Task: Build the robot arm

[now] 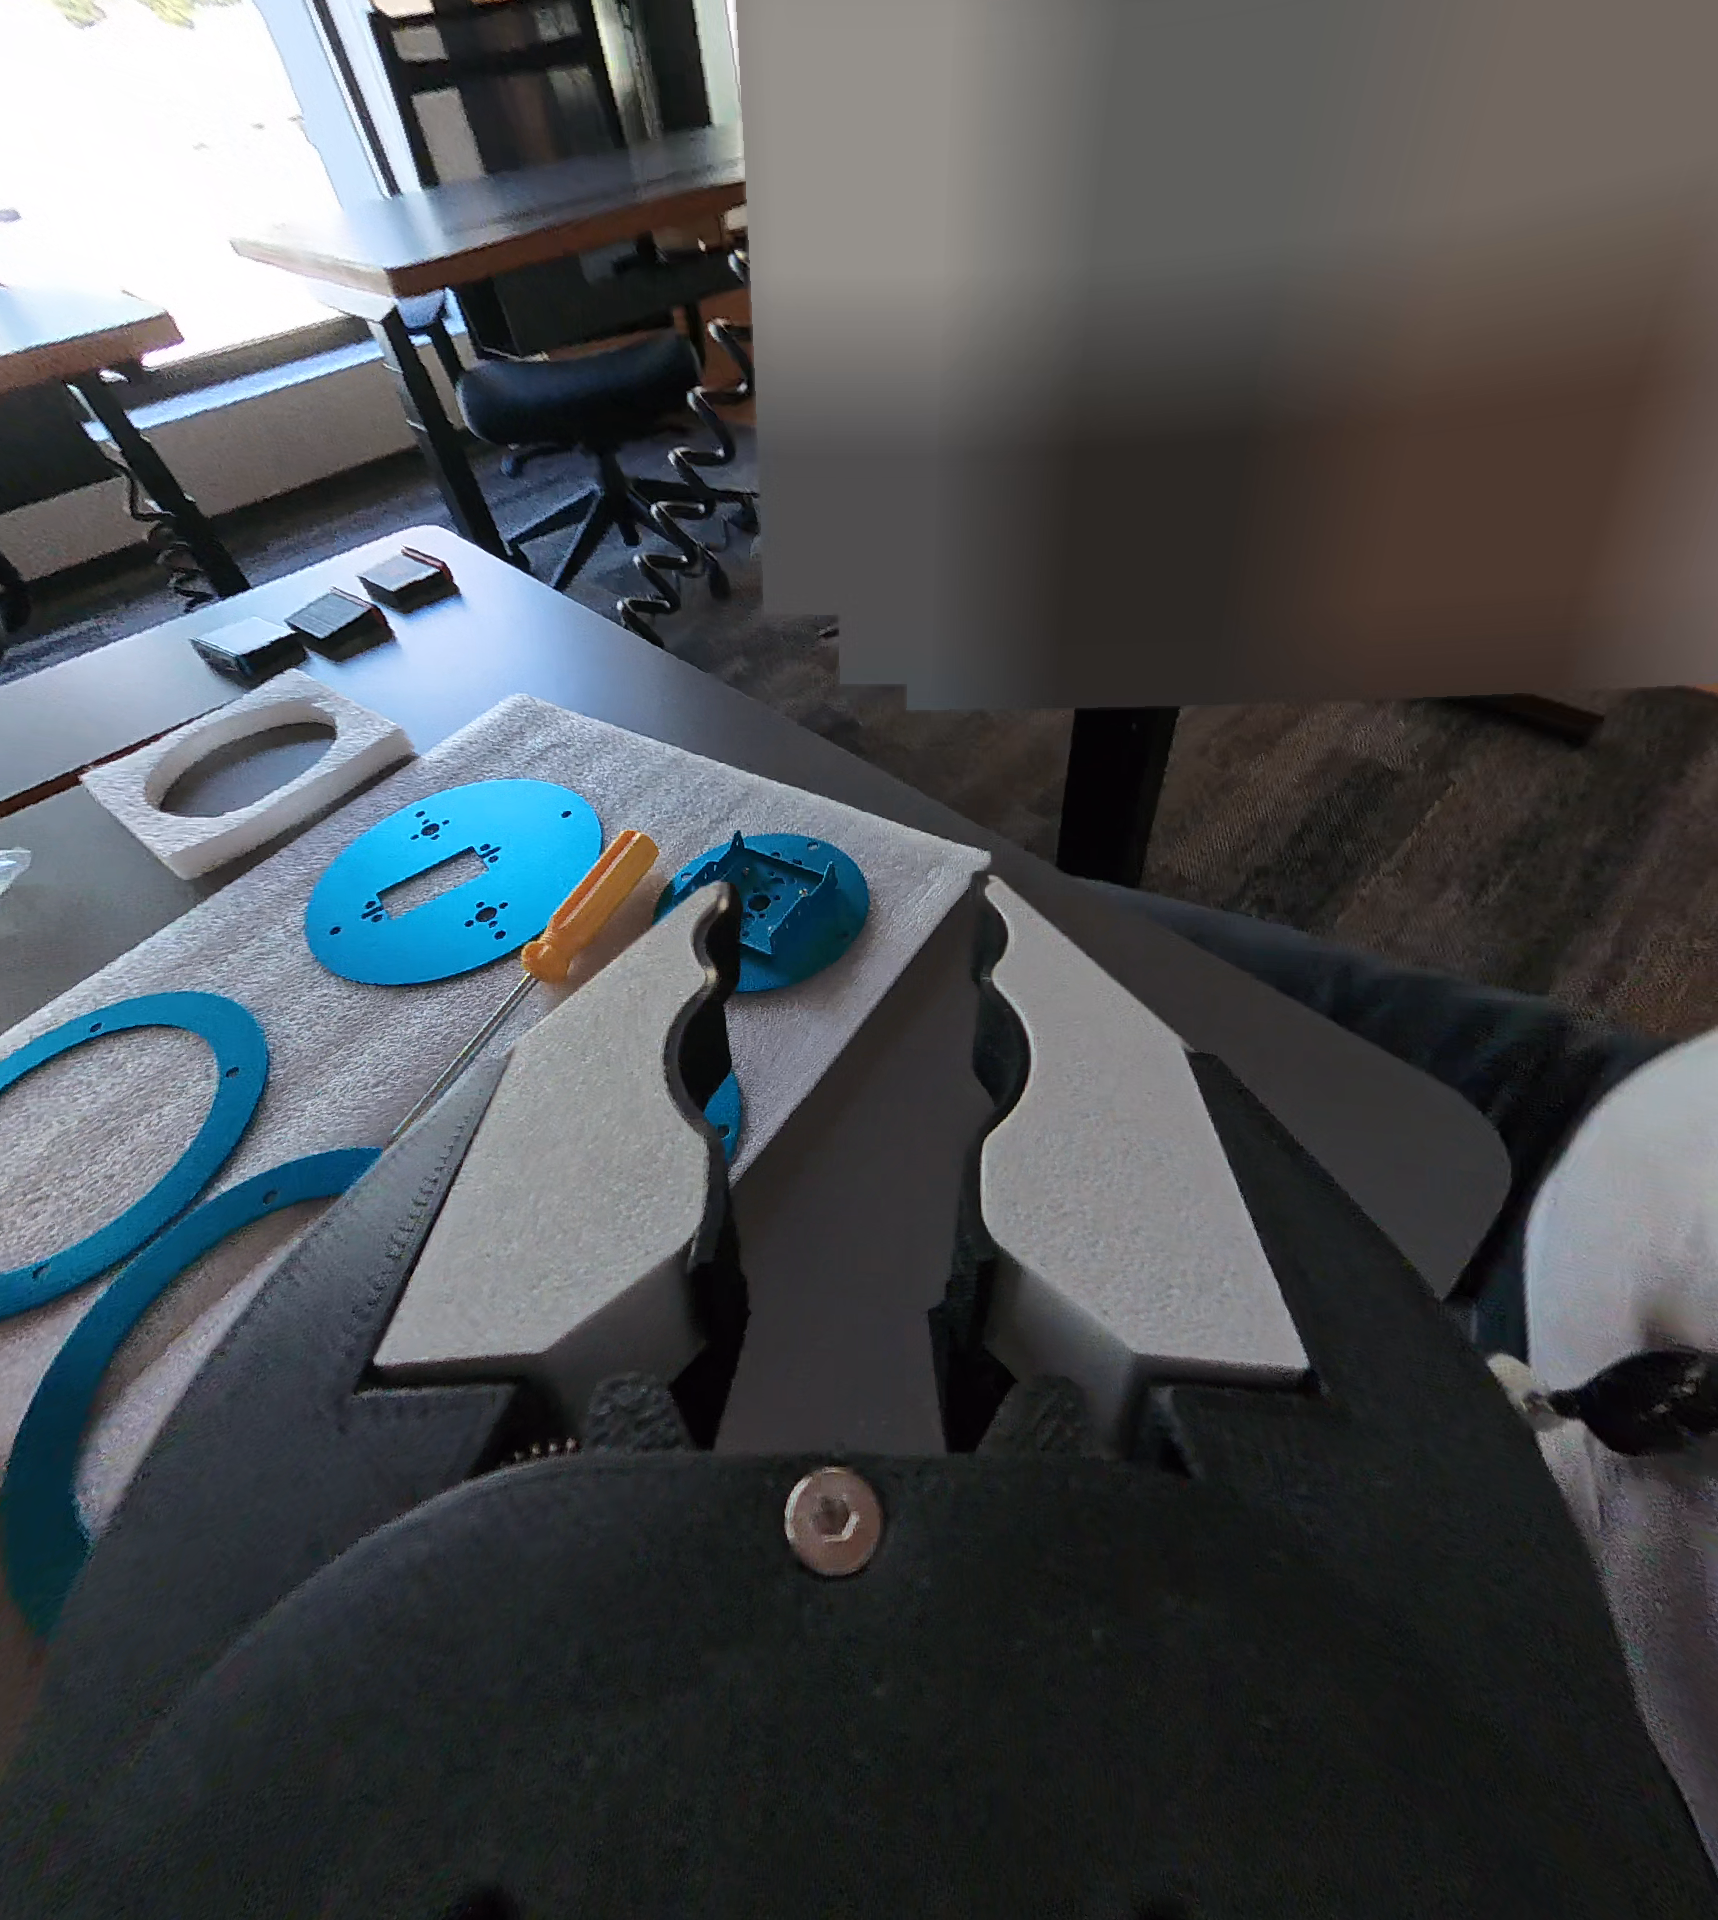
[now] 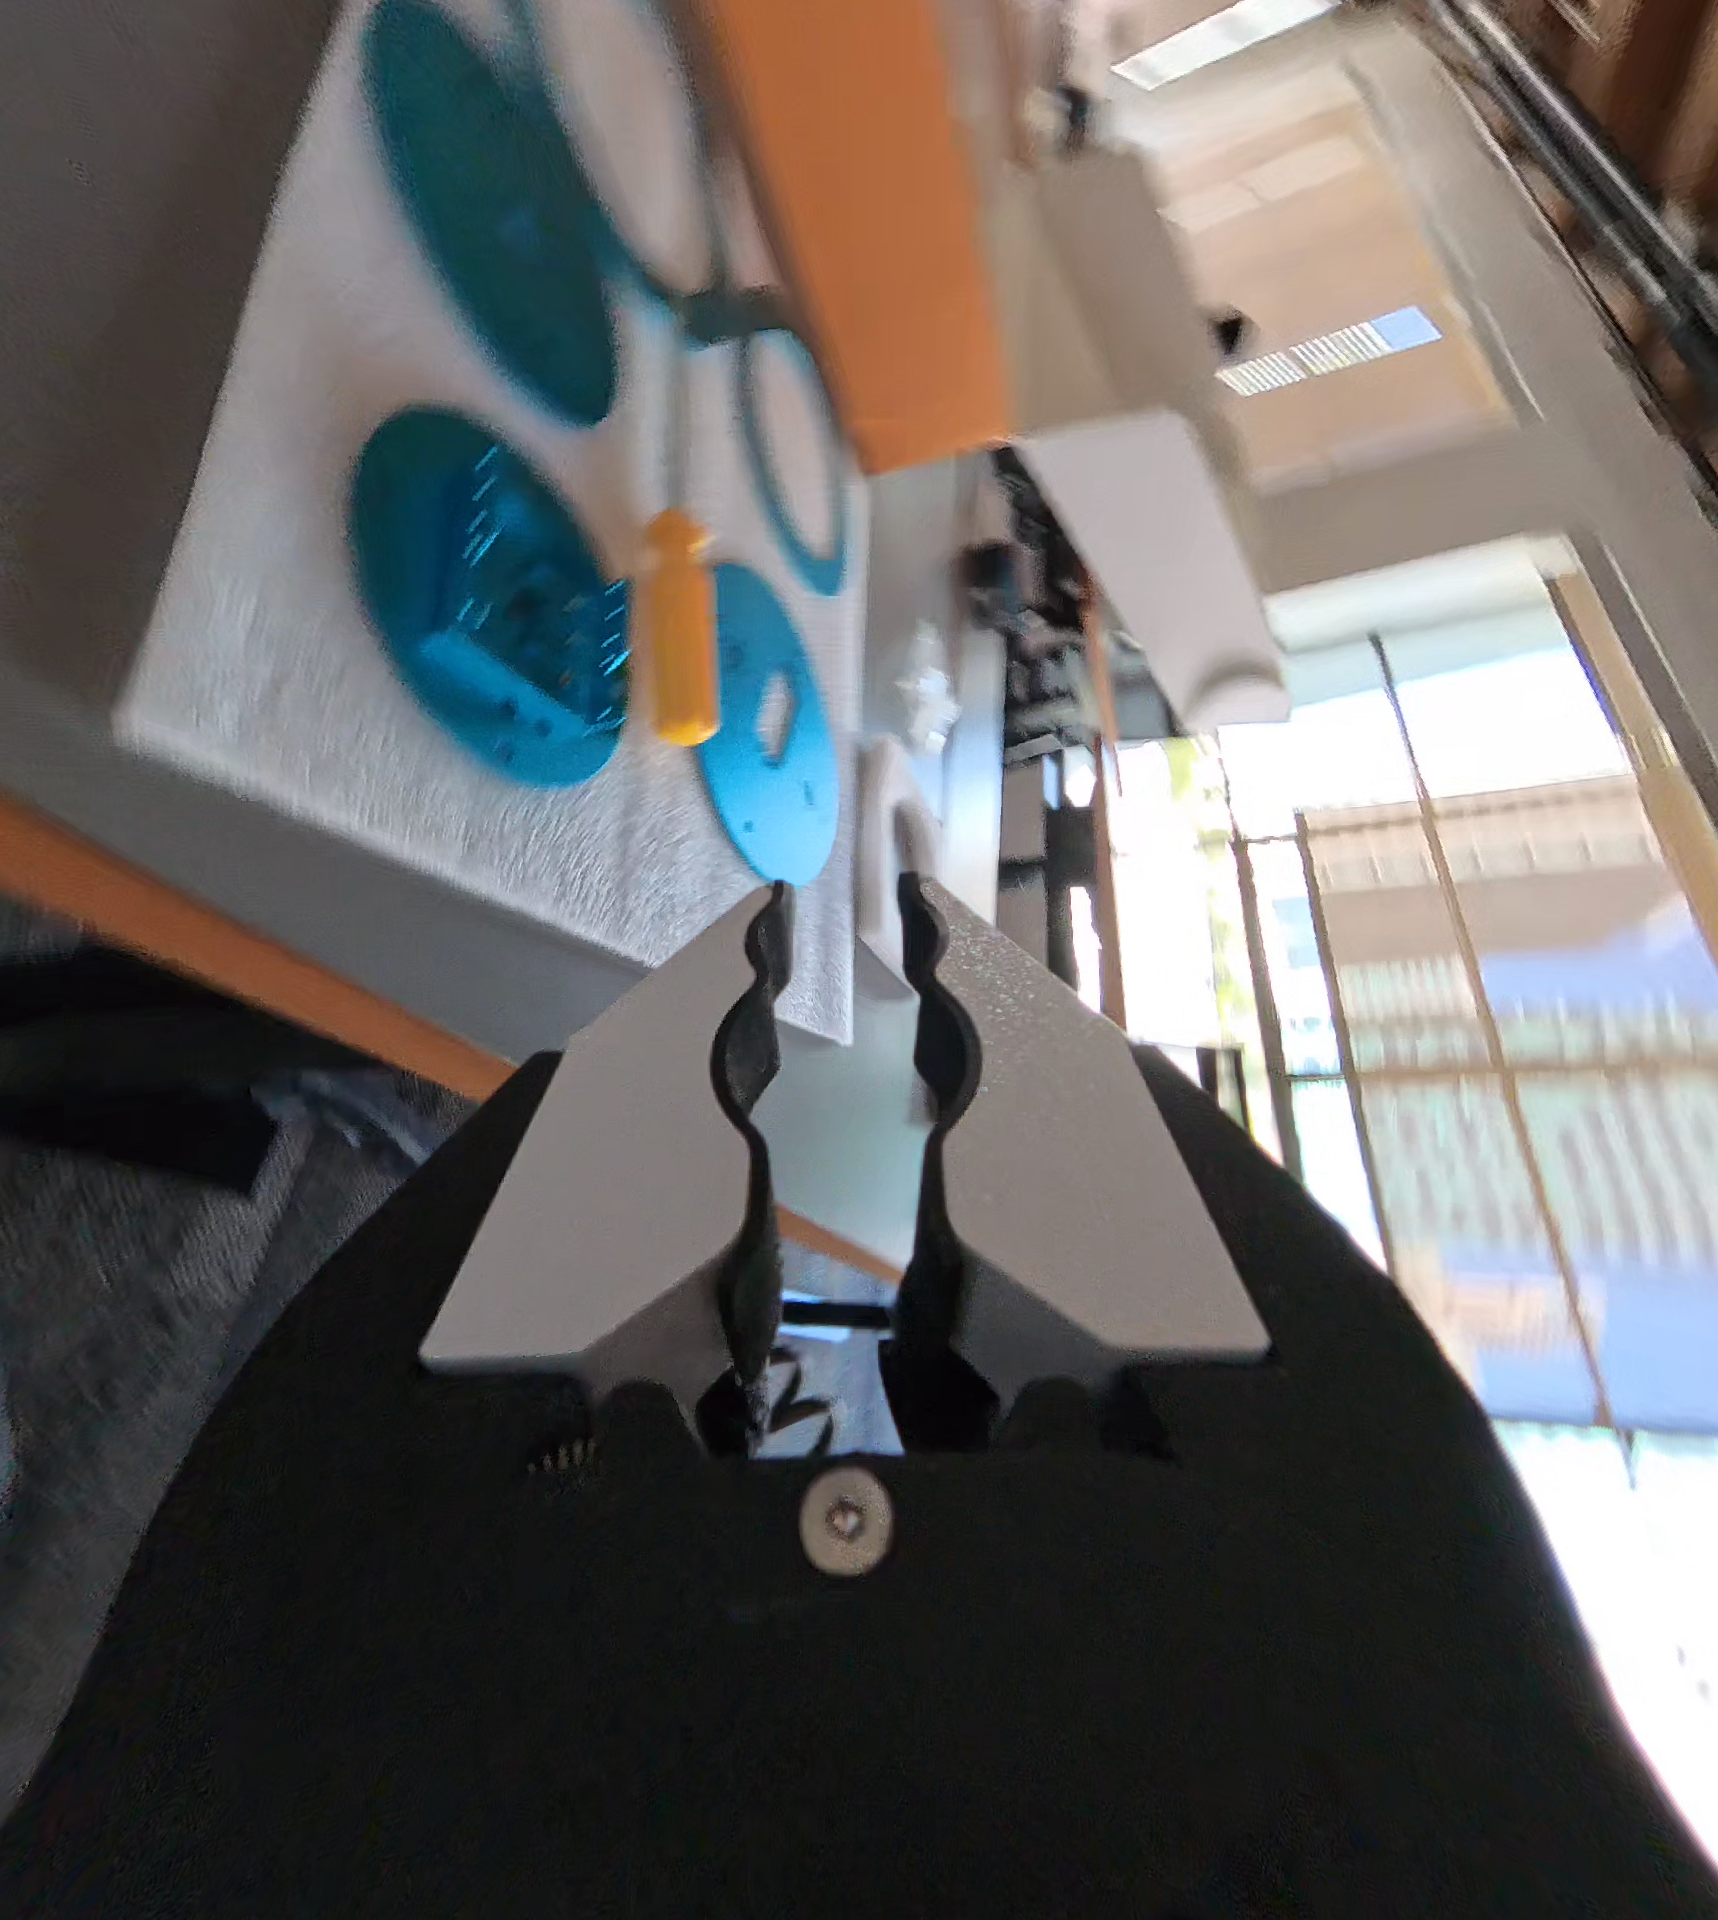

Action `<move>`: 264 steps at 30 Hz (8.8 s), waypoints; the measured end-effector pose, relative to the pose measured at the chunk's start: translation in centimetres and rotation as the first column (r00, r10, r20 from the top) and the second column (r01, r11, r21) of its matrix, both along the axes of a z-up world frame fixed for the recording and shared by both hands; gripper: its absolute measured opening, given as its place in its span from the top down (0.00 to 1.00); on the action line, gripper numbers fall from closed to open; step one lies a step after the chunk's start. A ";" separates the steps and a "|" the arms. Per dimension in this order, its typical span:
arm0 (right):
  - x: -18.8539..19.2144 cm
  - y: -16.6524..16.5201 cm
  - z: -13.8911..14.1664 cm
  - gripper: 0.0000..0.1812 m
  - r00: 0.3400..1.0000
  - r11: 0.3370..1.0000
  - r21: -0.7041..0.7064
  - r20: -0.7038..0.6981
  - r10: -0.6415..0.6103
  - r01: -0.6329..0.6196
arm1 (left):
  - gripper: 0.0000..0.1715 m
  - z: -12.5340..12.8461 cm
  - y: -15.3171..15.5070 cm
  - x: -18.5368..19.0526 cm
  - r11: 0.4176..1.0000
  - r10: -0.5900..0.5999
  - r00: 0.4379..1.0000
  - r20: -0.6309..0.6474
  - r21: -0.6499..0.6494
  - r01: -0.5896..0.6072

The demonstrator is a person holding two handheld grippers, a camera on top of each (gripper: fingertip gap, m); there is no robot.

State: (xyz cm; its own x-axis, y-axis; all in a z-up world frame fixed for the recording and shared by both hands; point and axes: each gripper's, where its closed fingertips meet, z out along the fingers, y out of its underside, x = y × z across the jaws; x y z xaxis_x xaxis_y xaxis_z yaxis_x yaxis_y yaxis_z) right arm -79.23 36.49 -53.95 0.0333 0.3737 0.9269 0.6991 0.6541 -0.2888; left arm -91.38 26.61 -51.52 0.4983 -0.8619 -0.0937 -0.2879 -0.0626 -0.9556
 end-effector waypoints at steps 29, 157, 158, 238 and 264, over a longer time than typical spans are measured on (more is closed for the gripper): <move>27.1 -45.5 18.0 0.85 0.273 0.657 -0.162 -0.817 -0.508 0.736 | 0.71 11.5 -18.8 9.9 0.968 -0.223 0.942 0.252 0.173 0.183; 56.6 -31.2 43.2 0.98 0.458 0.139 -0.726 0.263 -0.849 0.673 | 1.00 35.5 -12.5 69.3 0.086 -0.860 -0.055 -0.508 -0.250 0.964; 56.7 -31.0 43.1 0.98 0.459 0.143 -0.726 0.258 -0.850 0.673 | 1.00 35.7 -12.3 69.3 0.088 -0.862 -0.050 -0.504 -0.247 0.965; 57.2 -32.5 41.3 0.99 0.618 0.299 -0.763 0.162 -0.770 0.573 | 1.00 35.5 -14.9 68.2 0.020 -0.894 -0.102 -0.437 -0.267 0.963; 35.4 -18.3 47.9 0.99 0.976 0.656 -0.723 0.159 -0.146 0.216 | 1.00 42.8 -6.2 33.0 0.897 -0.438 0.896 -0.070 -0.092 0.432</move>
State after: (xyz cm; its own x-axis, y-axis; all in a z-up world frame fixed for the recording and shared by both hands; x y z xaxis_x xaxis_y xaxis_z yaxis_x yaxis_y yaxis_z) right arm -43.88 18.14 -6.03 0.1147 0.9265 0.3585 0.8233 0.1133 -0.5562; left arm -58.34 20.45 -8.75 0.0648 -0.9967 -0.0489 -0.3832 0.0204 -0.9234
